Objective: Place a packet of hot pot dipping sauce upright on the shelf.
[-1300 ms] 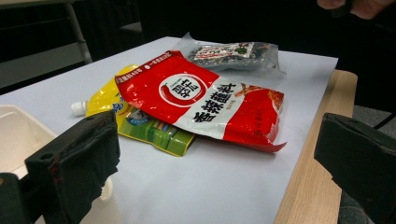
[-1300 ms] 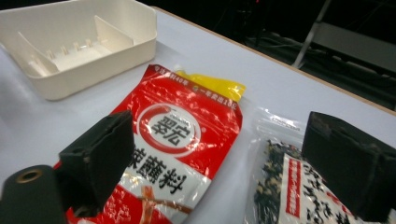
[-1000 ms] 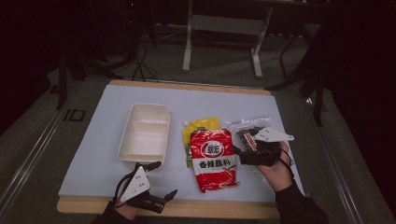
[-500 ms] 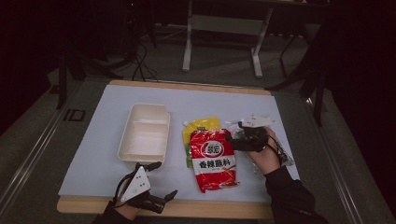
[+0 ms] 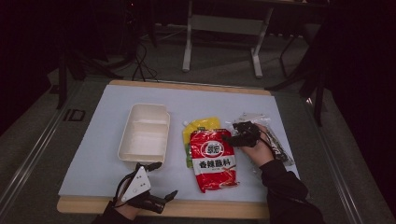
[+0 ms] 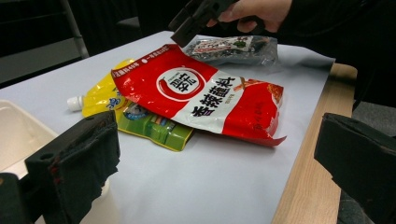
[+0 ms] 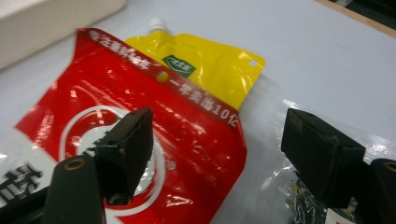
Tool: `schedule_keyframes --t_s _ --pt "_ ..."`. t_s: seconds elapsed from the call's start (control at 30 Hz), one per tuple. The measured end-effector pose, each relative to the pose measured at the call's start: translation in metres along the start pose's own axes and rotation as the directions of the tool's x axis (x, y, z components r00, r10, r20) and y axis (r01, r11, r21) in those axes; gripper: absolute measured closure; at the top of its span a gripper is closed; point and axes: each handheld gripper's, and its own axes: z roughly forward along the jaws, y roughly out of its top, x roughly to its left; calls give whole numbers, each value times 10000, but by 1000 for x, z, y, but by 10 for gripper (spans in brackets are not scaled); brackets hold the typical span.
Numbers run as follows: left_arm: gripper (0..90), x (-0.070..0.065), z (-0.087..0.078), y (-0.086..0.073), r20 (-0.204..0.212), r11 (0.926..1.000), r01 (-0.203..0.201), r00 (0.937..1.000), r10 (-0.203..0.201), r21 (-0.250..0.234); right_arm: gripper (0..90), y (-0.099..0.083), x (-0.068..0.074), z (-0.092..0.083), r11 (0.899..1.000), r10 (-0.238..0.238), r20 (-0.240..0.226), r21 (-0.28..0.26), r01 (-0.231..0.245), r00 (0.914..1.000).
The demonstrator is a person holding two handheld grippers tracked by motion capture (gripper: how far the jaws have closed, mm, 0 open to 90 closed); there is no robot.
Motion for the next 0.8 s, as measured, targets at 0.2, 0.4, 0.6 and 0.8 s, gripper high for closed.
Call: schedule_keyframes --t_s 0.2,0.4,0.6,0.8 --pt "16 0 0 0 31 10000 -5 10000 5 34 221 3 -8 12 9988 -26 -361 478 43 9993" --pt "16 0 1 -1 53 10000 -11 10000 11 62 226 4 -15 25 9949 -49 -855 995 134 9963" --pt "16 -1 0 -1 66 10000 -26 10000 26 75 265 3 -21 35 9889 87 -1281 1481 105 9917" --pt "16 -1 0 0 80 10000 -21 10000 20 60 594 3 -21 34 9869 -198 -1344 1562 409 9907"
